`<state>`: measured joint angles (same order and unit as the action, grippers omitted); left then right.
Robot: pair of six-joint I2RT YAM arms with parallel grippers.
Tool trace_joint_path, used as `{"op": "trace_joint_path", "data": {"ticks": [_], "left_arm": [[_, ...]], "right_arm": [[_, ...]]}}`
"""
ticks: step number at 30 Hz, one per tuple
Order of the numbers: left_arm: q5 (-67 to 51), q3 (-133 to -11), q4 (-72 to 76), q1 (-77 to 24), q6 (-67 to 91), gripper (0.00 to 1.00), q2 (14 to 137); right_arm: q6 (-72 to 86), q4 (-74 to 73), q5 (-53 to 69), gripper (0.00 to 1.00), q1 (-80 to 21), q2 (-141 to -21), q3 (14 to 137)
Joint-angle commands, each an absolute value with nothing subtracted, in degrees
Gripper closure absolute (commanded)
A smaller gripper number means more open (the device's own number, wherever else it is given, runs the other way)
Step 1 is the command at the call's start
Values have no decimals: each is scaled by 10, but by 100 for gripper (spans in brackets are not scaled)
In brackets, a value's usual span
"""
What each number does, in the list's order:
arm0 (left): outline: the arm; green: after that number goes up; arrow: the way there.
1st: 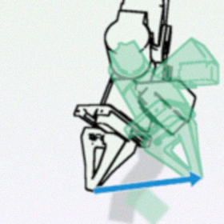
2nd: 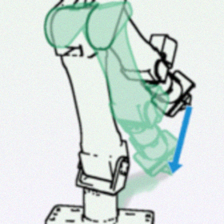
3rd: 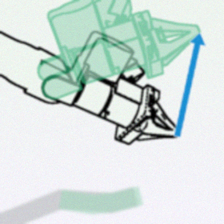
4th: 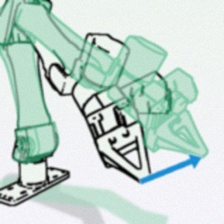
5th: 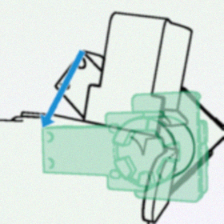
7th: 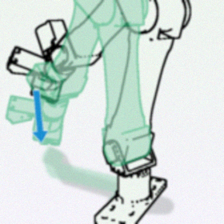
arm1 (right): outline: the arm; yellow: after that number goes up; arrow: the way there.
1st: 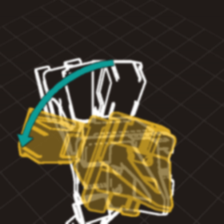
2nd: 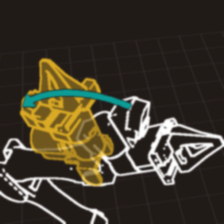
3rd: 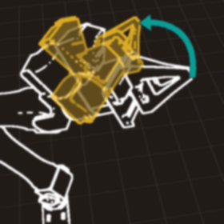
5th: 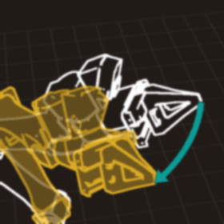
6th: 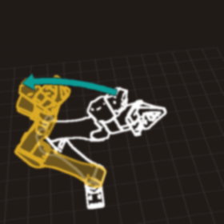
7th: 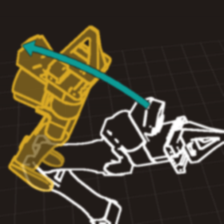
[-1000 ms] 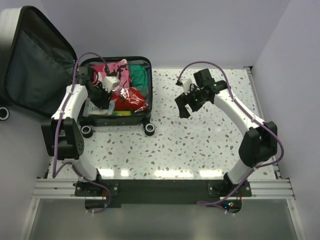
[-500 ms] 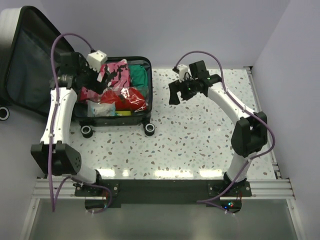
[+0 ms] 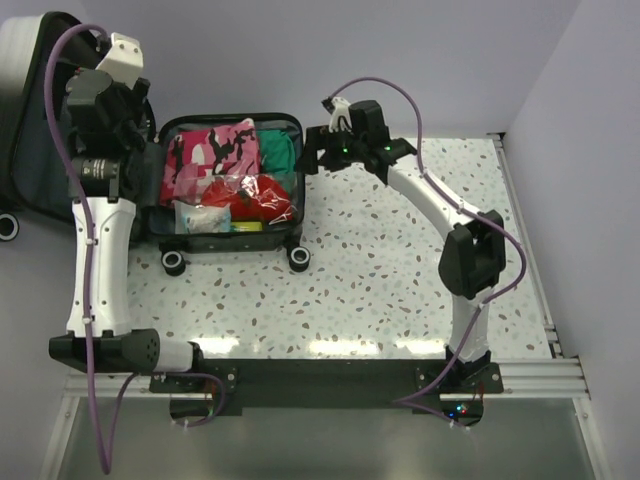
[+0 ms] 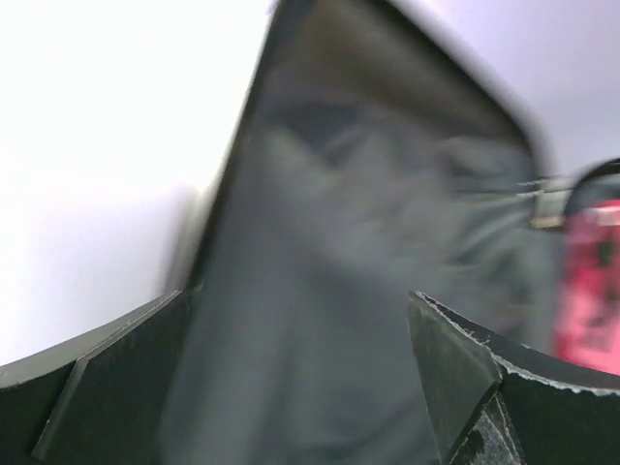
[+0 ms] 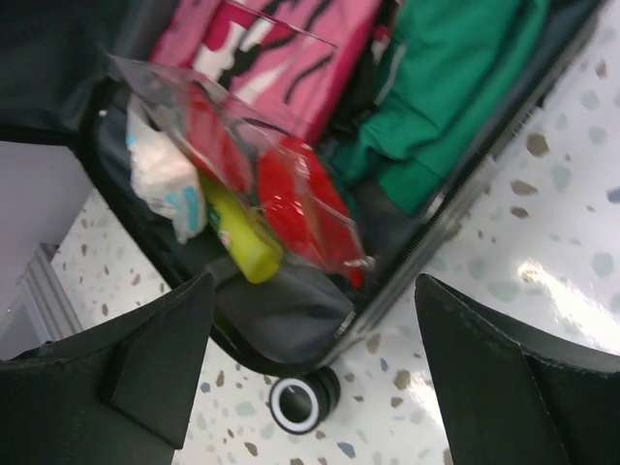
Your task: Pack the luggage
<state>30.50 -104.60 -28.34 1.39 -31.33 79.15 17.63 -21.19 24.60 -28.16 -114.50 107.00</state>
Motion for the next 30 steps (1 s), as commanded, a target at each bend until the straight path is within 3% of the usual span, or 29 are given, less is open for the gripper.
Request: {"op": "trace_joint_path", "data": {"ticks": [1,11,16,18,19,21,22,24,25,27,28,30], "left_arm": [[482,-997,-146,20,-458,0,761],[469,-920,-30,76,-593,0,761],[432,-961,-39,123,-609,1,810],[416,-982,-33,132,-617,6,826],[413,-986,-30,132,-622,18,832],[403,-1002,-35,132,-628,29,848],[399,-1007,-43,132,-626,43,852],[387,-1010,-50,124,-624,58,856],[384,-1010,-48,117,-625,74,855],[382,-1004,-50,78,-629,88,854],[383,-997,-48,59,-634,100,852],[388,-965,-12,6,-657,100,847]], "right_arm": [[206,-168,265,13,-293,-1145,1110],[178,-192,279,13,-293,-1150,1116],[166,-207,275,13,-292,-1141,1109],[164,-204,273,13,-291,-1135,1096],[161,-204,273,13,-291,-1130,1093],[159,-206,272,13,-291,-1127,1084],[157,-207,271,13,-290,-1123,1083],[156,-208,269,13,-289,-1122,1078],[153,-213,268,13,-290,-1121,1078],[152,-216,268,13,-290,-1121,1076],[151,-218,268,13,-290,-1120,1074],[149,-221,267,13,-288,-1118,1071]]}}
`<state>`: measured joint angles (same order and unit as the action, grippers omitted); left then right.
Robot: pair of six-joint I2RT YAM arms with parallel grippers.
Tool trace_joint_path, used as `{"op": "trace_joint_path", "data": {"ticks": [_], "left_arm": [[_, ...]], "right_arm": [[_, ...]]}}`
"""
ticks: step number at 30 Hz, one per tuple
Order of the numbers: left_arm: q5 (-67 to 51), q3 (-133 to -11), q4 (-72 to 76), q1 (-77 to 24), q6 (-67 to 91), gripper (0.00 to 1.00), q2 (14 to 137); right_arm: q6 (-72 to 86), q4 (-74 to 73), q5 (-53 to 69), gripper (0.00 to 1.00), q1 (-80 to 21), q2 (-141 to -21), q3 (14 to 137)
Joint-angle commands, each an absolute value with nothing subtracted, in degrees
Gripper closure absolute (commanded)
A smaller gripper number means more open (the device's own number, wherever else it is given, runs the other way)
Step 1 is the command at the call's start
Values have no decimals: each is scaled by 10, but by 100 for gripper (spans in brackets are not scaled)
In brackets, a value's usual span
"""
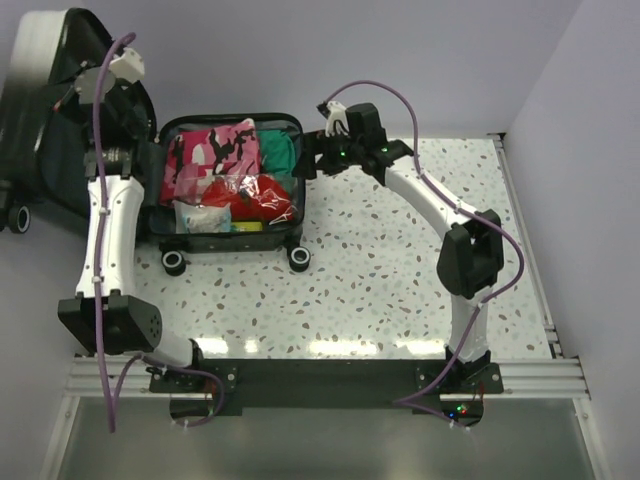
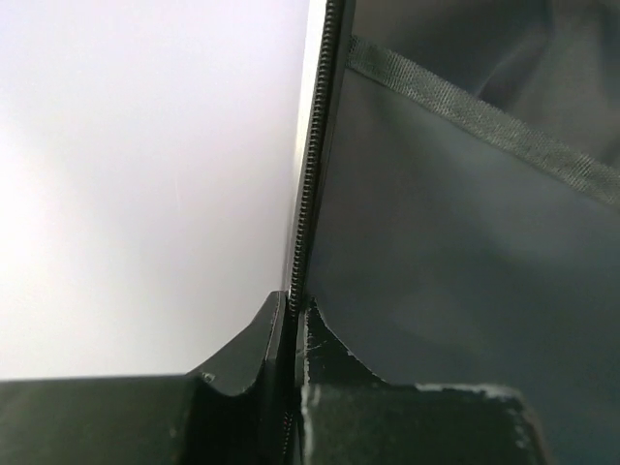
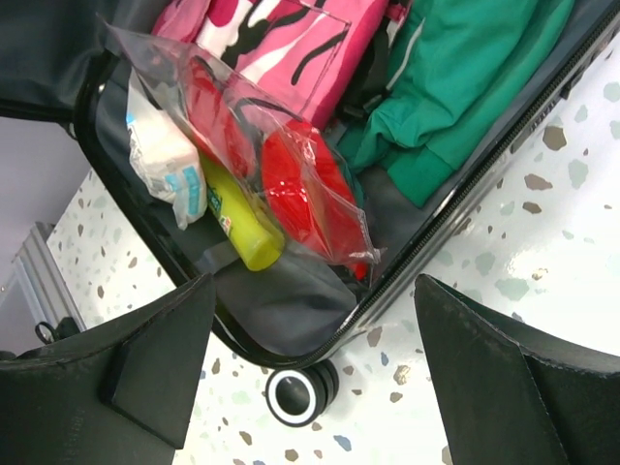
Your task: Pack the luggage
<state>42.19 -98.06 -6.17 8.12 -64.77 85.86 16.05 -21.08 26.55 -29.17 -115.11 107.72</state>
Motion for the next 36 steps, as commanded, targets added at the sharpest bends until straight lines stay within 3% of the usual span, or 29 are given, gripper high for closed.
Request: {"op": "trace_joint_path", "data": {"ticks": [1,22,23,24,27,30,36], "left_arm": [[391,-958,-7,-16,-665,100,848],[370,-1135,70,-286,-686,100,1155],[368,-1142,67,-300,-685,95,1172],[364,-1151,65,-310,-686,76,1179],[345,-1154,69,-349,-679,29,1194],[312,-1161,44,-390,-647,10,1194],[238,-1250,-72,-453,-539,0,1200]], "right_arm": [[148,-223,266,13,-289,-1117,1071],[134,-230,235,12,-253,-1054,970],[134,-231,234,12,-250,-1047,959],[134,-233,234,12,-244,-1044,955],[132,-243,227,11,-229,-1041,944],[133,-250,225,9,-210,-1044,940],[142,-256,240,8,-185,-1066,954]]}}
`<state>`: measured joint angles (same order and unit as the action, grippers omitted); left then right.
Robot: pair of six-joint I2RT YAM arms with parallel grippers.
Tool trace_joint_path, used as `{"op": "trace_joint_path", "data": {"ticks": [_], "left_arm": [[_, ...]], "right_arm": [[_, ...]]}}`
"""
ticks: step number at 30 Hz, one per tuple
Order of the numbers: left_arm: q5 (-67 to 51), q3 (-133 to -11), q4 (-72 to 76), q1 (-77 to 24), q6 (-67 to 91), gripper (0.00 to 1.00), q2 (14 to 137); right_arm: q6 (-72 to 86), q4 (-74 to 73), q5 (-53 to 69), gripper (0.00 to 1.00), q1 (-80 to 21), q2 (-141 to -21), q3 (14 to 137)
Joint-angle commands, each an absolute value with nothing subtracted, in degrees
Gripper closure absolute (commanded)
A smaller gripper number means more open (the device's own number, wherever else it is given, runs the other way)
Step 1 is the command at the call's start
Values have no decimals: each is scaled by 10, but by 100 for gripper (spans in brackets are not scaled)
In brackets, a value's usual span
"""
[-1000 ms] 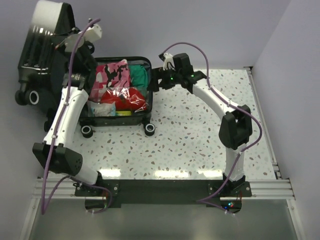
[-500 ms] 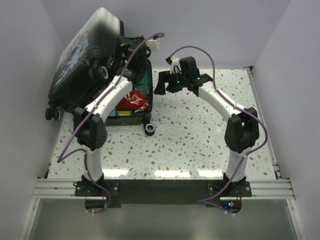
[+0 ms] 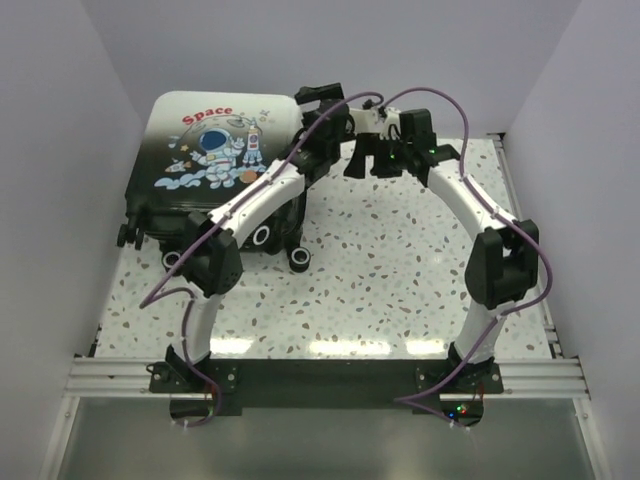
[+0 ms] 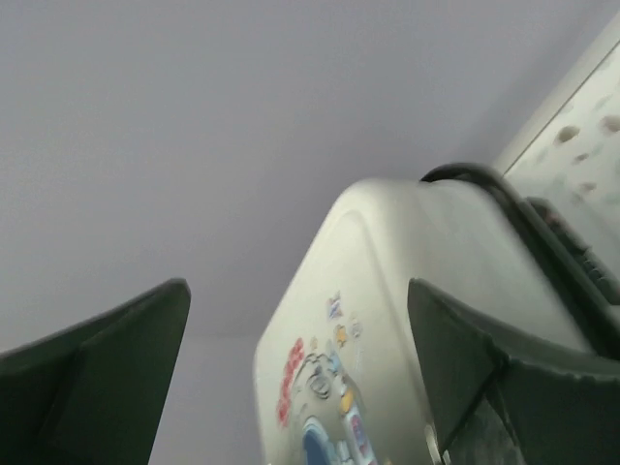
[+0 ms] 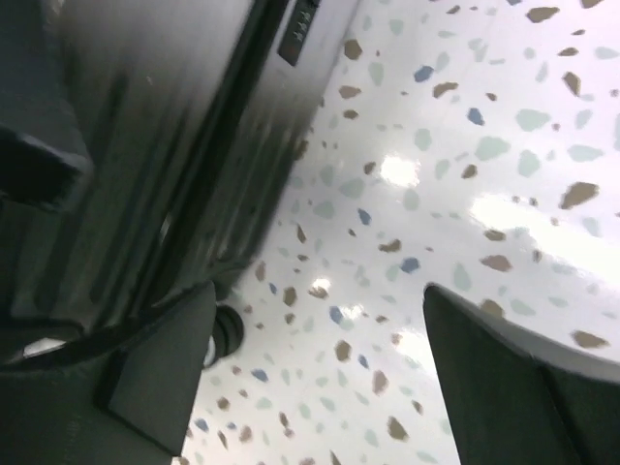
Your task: Pack the luggage
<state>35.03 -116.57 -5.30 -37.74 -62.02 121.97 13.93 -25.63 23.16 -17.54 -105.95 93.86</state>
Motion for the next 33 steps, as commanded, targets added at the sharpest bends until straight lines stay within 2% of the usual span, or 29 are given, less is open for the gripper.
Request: {"op": "trace_joint_path", "data": {"ticks": [1,3,6,10,13,17,19,24,29,33], "left_arm": [[229,-1278,-119,-454,-493,0,1203],[219,-1356,-167,-446,-444,0,1211],[196,-1348,-232,-404,-349,1,1165],[133,-1238,-299,-299,-191,2,1051],[46,-1139,-328,-181,-129,3,961],[3,-998,-321,0,-116,4,856],[-8,-962,-325,81,-120,4,839],[-5,-918,-332,181,-151,9,859],[-1,-925,-307,216,-171,10,926],[-4,-1042,-337,228,-170,11,1030]], "right_arm": [[142,-256,246,8,-185,-1073,958],[145,-254,271,9,-185,-1079,973],[147,-250,290,11,-185,-1088,986],[151,-247,313,12,-192,-1092,988],[156,-243,313,12,-199,-1099,986],[163,-228,279,12,-203,-1123,988],[163,-224,267,17,-204,-1135,998],[159,-214,250,28,-208,-1180,1019],[154,-202,250,53,-210,-1208,1023],[143,-190,250,55,-214,-1218,1029]]}}
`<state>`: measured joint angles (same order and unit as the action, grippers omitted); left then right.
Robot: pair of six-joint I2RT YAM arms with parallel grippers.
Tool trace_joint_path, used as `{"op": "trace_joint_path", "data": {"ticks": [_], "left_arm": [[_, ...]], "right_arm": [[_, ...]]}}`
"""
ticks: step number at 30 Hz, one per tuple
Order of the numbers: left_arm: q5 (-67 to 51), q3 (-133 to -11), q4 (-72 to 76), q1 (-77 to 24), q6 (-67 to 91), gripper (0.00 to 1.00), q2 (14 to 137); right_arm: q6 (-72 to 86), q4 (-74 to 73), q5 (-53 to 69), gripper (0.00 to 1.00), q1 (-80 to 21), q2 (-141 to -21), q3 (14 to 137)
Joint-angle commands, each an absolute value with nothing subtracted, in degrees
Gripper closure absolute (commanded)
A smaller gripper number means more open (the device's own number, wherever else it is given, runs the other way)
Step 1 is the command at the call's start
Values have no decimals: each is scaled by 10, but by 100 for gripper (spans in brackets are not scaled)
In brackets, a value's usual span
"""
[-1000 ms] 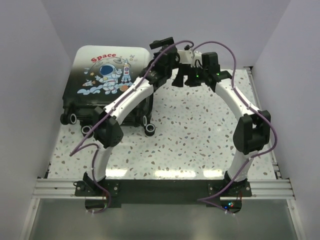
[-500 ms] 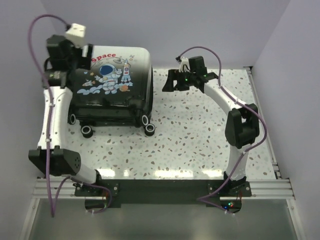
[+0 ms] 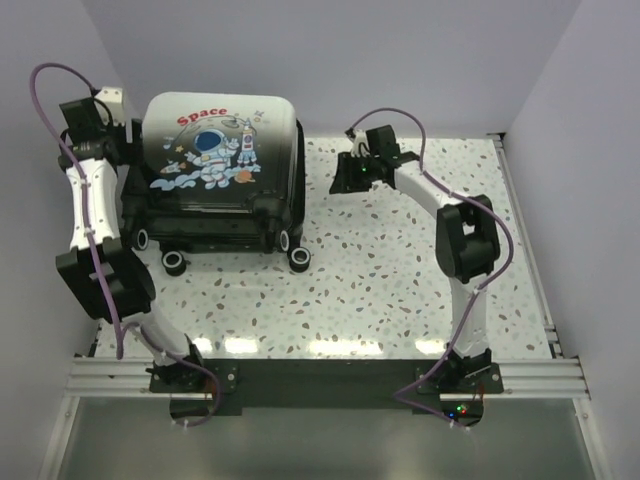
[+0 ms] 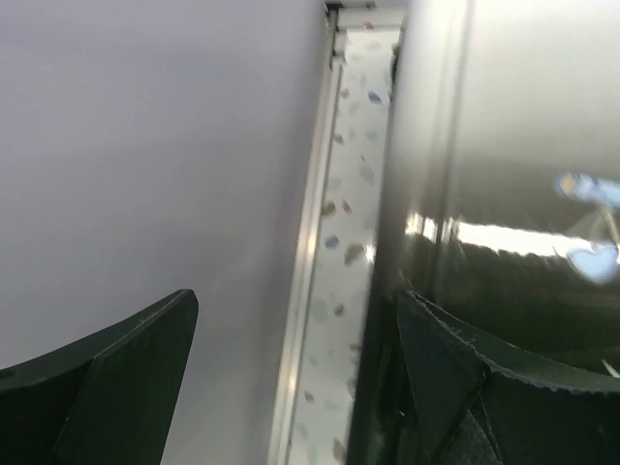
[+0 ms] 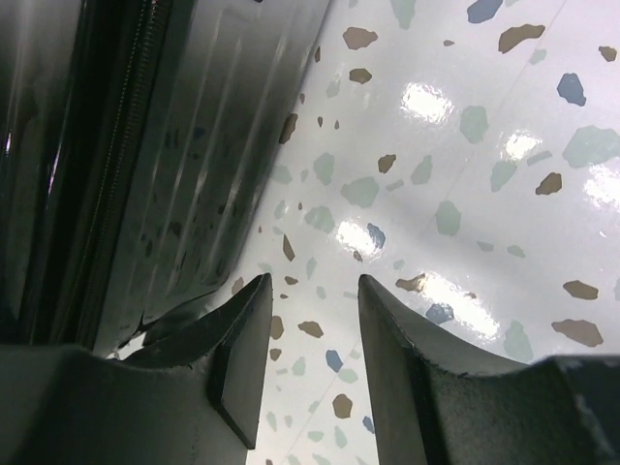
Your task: Pack the luggage
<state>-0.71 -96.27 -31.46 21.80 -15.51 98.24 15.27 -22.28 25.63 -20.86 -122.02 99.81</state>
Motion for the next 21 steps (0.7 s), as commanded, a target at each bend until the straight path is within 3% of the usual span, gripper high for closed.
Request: {"op": "trace_joint_path", "data": {"ticks": [1,4,7,14,21], "left_arm": [[-3,-1063,-347,228,-174,11,1050],[-3,-1161,-421,228,-181,12,1141],[-77,-1195,-475,223,-198,16,1184],[-141,-1069,-462,103,-242,18,1144],[-186,-1001,-443,-32,-207,20,1128]], "right_arm": [[142,-185,250,56,-214,-1222,1031],[138,-183,254,55,-217,-1234,1043],[130,-179,262,54,-224,-1242,1049],[124,-172,294,53,-229,-1242,1035],[62,-199,308,49,-211,-1165,938]]}}
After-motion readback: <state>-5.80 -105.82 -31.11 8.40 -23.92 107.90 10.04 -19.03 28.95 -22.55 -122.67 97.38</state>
